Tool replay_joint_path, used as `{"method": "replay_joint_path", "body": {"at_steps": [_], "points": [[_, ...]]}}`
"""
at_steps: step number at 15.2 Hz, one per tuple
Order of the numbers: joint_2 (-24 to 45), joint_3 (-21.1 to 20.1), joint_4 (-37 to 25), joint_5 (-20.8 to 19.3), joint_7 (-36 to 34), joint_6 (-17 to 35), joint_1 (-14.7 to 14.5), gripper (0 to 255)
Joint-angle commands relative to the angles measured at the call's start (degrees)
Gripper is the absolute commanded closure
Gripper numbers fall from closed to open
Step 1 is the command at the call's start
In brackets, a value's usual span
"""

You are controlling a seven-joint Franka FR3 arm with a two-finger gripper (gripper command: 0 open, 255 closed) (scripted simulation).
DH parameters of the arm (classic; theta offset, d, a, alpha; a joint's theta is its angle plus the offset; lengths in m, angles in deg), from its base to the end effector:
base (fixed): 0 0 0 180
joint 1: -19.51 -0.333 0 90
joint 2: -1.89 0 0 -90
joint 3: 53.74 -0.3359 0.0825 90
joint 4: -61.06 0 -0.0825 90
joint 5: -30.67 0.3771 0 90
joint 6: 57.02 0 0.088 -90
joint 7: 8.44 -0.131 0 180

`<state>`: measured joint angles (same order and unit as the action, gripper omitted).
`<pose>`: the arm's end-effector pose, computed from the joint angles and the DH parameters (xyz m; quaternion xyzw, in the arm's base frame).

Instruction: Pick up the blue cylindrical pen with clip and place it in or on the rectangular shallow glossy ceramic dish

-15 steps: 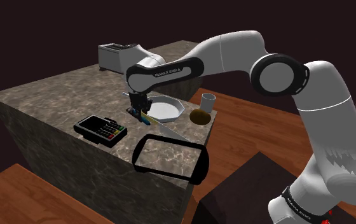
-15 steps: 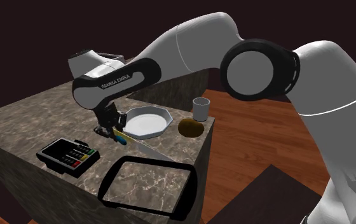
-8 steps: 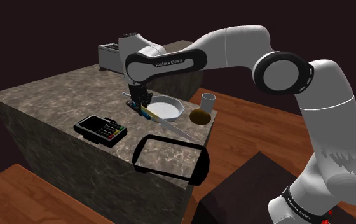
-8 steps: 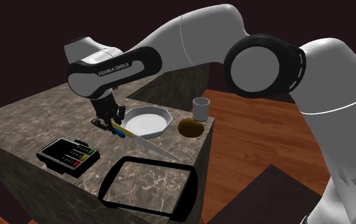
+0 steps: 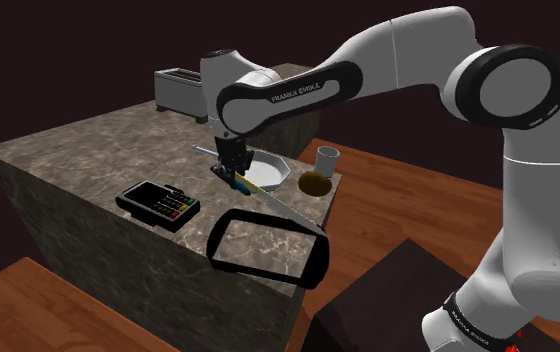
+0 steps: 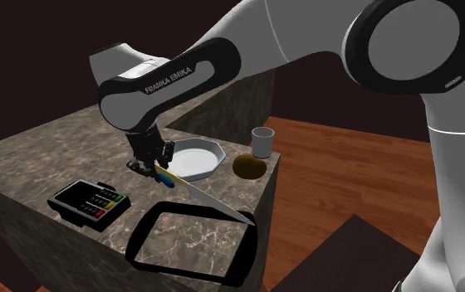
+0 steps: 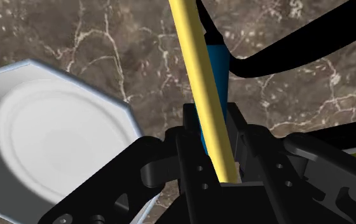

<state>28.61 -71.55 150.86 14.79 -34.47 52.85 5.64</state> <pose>0.5984 0.3076 0.3734 0.9932 0.0898 -0.0113 0.0728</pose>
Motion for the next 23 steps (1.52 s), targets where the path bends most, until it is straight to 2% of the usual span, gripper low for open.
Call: {"method": "replay_joint_path", "body": {"at_steps": [1,8,13,23], "points": [[-4.2,-0.64,6.11,0.83,-0.79,1.93,0.46,255],[-18.93,-3.07,25.83,5.16,-2.76,7.46,0.99,255],[-29.88,-4.76,38.23,9.82,-3.39,9.64,-0.14,255],[-25.22,-4.8,41.53,7.06,-5.99,17.03,-0.17,255]]}}
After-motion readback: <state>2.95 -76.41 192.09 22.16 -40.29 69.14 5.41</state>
